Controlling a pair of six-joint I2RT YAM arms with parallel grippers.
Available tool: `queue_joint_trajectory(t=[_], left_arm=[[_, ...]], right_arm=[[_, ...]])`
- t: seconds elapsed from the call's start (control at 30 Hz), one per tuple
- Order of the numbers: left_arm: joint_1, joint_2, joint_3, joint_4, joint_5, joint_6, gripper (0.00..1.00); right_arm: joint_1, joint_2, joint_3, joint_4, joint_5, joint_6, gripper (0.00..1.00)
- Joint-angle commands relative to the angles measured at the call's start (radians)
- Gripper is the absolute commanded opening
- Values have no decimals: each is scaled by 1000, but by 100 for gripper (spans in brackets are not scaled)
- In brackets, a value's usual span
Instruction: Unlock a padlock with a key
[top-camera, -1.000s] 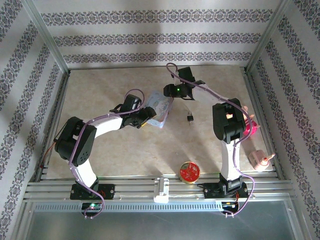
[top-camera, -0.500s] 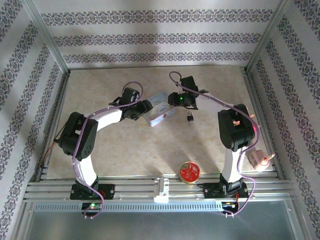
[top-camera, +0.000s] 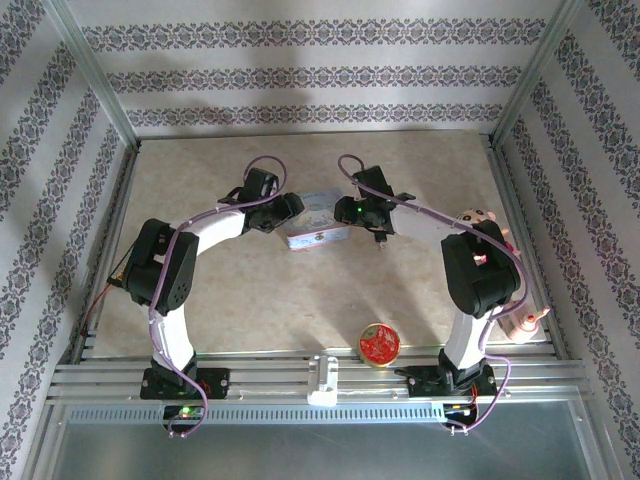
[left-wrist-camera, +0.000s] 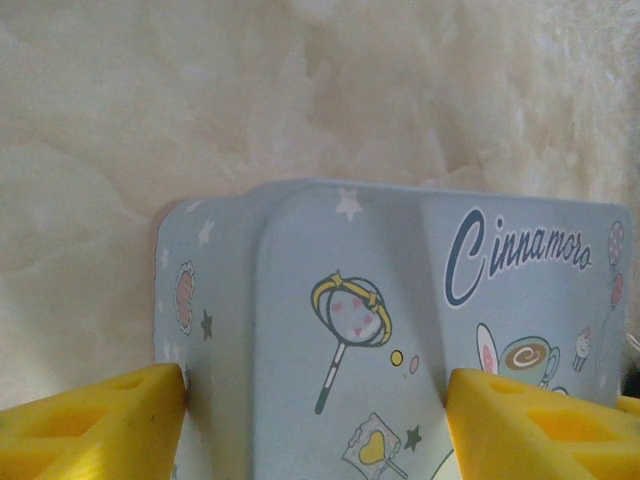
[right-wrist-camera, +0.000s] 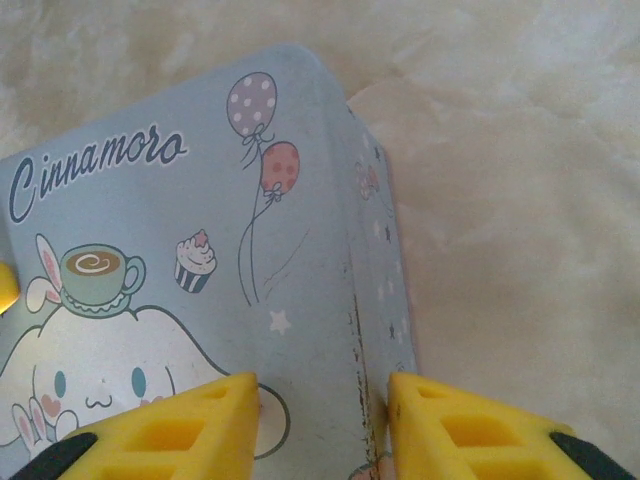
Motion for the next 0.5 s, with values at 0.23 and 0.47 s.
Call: queue_joint_trajectory(t=[0.23,0.47], left_arm=[[13,12,45,-36,11,42,78],[69,-162,-27,-92,-79,91,99]], right_arm=[[-3,-92,-32,-17,54,31,47],[-61,-298,-135,-42,144,2,56]])
